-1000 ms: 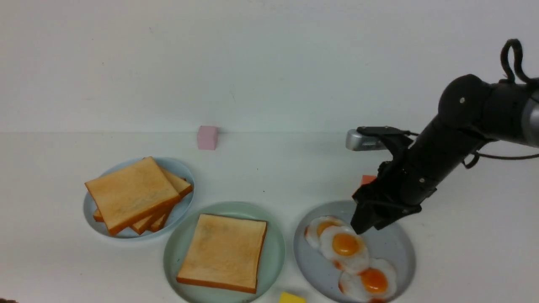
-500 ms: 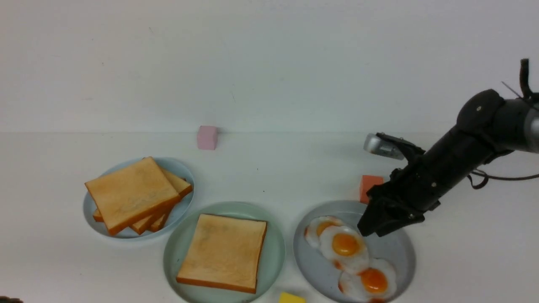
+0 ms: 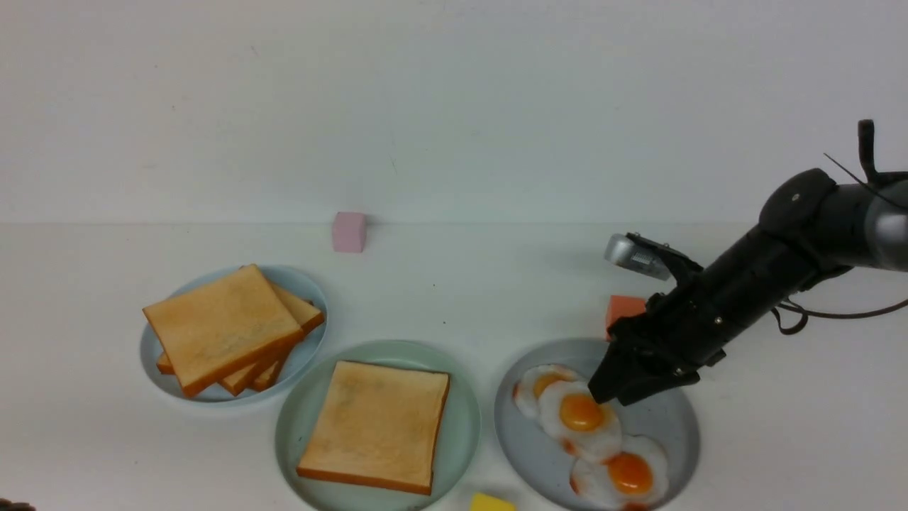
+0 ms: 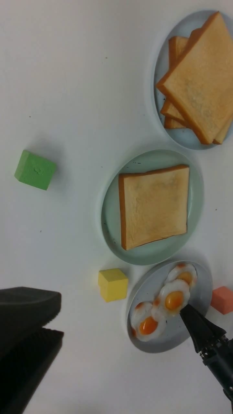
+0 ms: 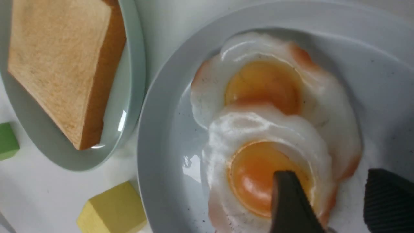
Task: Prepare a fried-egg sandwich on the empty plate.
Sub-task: Use the right arm to grab a fried egg
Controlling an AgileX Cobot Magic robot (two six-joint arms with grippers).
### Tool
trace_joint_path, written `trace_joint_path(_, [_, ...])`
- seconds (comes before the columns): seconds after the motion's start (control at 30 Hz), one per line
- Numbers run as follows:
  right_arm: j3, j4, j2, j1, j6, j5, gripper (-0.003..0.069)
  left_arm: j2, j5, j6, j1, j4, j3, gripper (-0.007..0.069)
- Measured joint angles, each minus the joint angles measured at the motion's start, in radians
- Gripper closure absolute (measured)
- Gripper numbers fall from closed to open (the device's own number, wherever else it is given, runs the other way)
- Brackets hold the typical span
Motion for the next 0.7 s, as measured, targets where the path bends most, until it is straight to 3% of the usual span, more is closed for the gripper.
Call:
trace_joint_path(0.23, [-0.005,0.041,0.034,-0.001,0.0,0.025,0.0319,0.0,0.001,0.0,0.0,0.002,0.0,0.0504])
trace_joint_path(0.37, [-0.006,0.045,0.037,-0.001,-0.001,0.029,0.0357,0.0,0.004,0.0,0.0,0.002,0.0,0.05])
trace_joint_path(0.63, [-0.006,0.041,0.04,-0.001,-0.002,0.032,0.0613,0.0,0.025,0.0,0.0,0.003,0.0,0.0492])
trace_joint_path(0.7, [-0.006,0.039,0.033,-0.001,-0.002,0.031,0.0633,0.0,0.026,0.0,0.0,0.007,0.0,0.049])
